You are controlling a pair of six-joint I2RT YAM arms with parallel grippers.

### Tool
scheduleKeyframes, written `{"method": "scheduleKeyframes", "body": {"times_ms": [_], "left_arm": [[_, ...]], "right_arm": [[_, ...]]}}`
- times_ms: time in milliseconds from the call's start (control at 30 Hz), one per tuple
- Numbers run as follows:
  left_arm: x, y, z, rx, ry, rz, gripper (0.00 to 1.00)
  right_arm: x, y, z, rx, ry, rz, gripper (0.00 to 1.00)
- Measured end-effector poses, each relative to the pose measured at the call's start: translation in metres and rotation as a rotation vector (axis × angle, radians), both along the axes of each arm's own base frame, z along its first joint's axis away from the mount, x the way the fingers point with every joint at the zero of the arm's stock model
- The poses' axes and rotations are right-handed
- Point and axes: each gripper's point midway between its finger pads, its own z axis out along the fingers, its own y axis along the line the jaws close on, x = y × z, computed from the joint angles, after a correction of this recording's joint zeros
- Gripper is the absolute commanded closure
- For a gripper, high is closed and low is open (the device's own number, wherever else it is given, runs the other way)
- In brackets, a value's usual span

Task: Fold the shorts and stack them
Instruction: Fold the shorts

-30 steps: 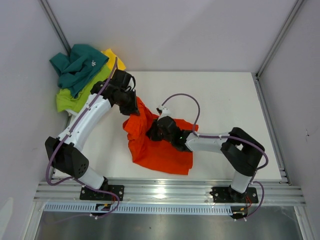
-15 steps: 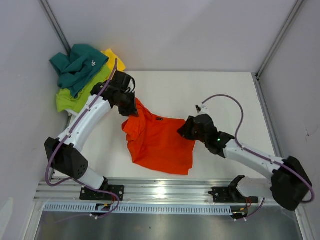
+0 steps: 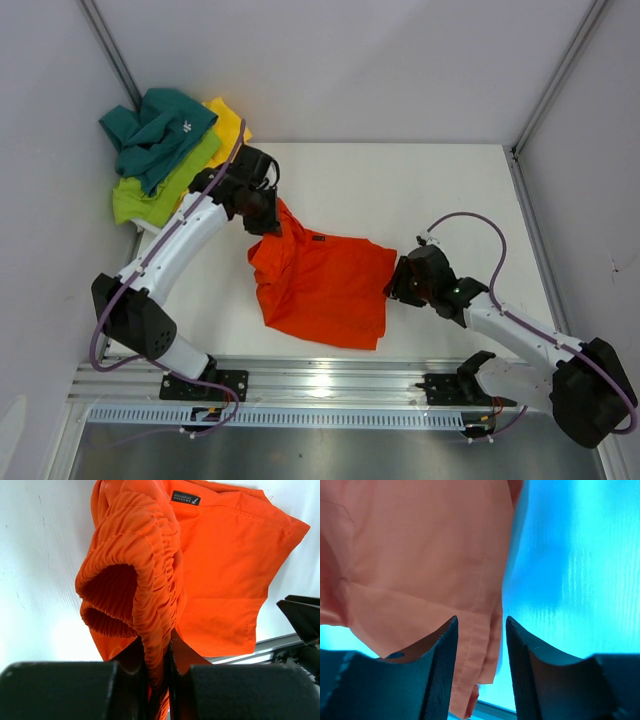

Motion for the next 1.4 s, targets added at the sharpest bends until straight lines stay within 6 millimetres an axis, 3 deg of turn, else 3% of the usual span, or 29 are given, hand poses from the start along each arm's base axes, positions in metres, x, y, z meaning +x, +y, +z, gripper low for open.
{"method": "scheduleKeyframes", "body": {"times_ms": [200,633,867,1200,1400], "left_arm": [[-0.005,-0.008,-0.001,0.026,-0.012,-0.025,1.00],[-0.020,-0.027,0.004,0.094,-0.033,-0.055,1.00],[-0.022,-0.054,-0.005,0.115,-0.003,-0.089,1.00],[-0.025,-0.102,-0.017,0.163,0.033,-0.144,1.00],[-0.035,-0.126,-0.036,0.171,0.064,-0.182,1.00]], "right_arm": [[-0.005,0.002,-0.020,-0.022,0.060,0.020,0.53],[-0.005,0.006,-0.055,-0.031,0.115,0.025,0.69],[-0.001,0.014,-0.056,-0.013,0.098,0.032,0.79],[-0.003,0.017,-0.057,-0.026,0.087,0.039,0.83],[-0.007,0.013,-0.058,-0.049,0.092,0.036,0.85]]}}
